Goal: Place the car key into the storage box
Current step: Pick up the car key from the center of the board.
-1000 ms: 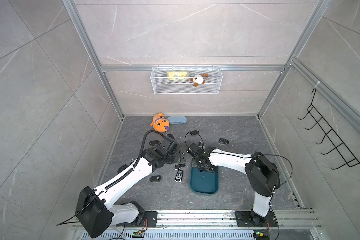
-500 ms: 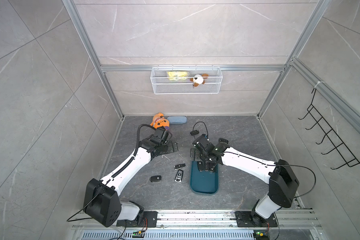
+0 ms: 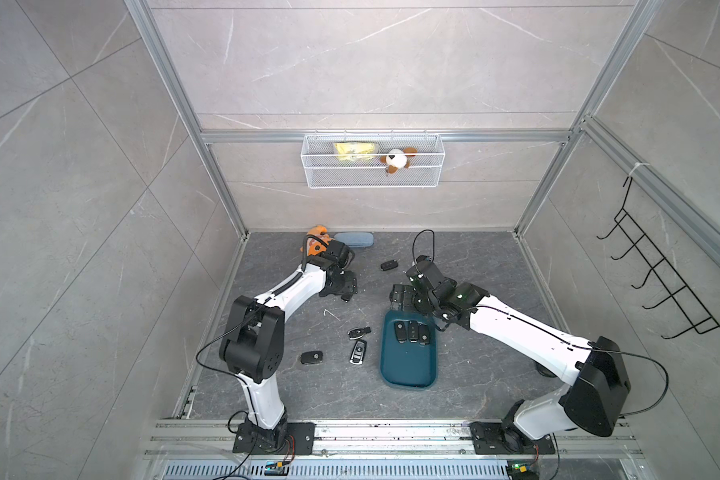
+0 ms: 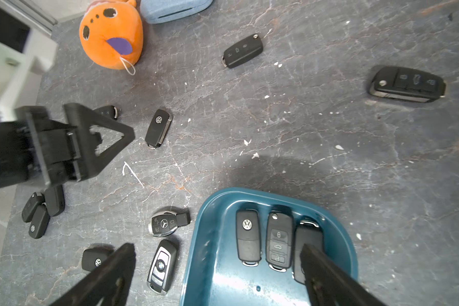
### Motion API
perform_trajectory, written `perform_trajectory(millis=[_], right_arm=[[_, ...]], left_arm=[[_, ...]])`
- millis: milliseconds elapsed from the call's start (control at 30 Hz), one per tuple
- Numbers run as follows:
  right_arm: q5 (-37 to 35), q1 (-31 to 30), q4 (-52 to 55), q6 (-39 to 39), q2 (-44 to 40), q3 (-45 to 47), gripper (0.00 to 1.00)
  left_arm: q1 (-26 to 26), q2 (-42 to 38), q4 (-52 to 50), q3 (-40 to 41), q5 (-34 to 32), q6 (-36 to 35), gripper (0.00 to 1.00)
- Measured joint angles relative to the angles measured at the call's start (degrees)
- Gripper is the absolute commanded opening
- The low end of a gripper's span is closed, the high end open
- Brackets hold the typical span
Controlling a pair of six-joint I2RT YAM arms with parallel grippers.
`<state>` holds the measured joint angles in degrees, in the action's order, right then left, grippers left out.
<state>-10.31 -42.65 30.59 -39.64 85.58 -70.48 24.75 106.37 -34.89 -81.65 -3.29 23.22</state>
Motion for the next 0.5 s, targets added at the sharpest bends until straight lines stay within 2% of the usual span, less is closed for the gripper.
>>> perform_trajectory(millis=[200, 300, 400, 500], right_arm=[[0.85, 2.23, 0.13, 0.94, -1.77, 1.01, 0.99], [1.27, 3.23, 0.28, 1.57, -3.13, 1.57, 0.99], [1.64, 4.07, 0.76, 2.03, -3.98, 1.81, 0.99], [2.03, 4.76, 1.01, 2.25, -4.39, 2.08, 0.99]], left_arm=[[-0.02, 9.94, -1.03, -7.98, 0.02, -2.43, 0.64], [-0.04, 13.73, -1.60, -10.69, 0.02, -3.17, 0.62], [-0.33, 15.96, -2.21, -11.56, 0.02, -3.39, 0.61], [-0.46, 17.33, -3.04, -11.63, 0.24, -3.78, 0.55]])
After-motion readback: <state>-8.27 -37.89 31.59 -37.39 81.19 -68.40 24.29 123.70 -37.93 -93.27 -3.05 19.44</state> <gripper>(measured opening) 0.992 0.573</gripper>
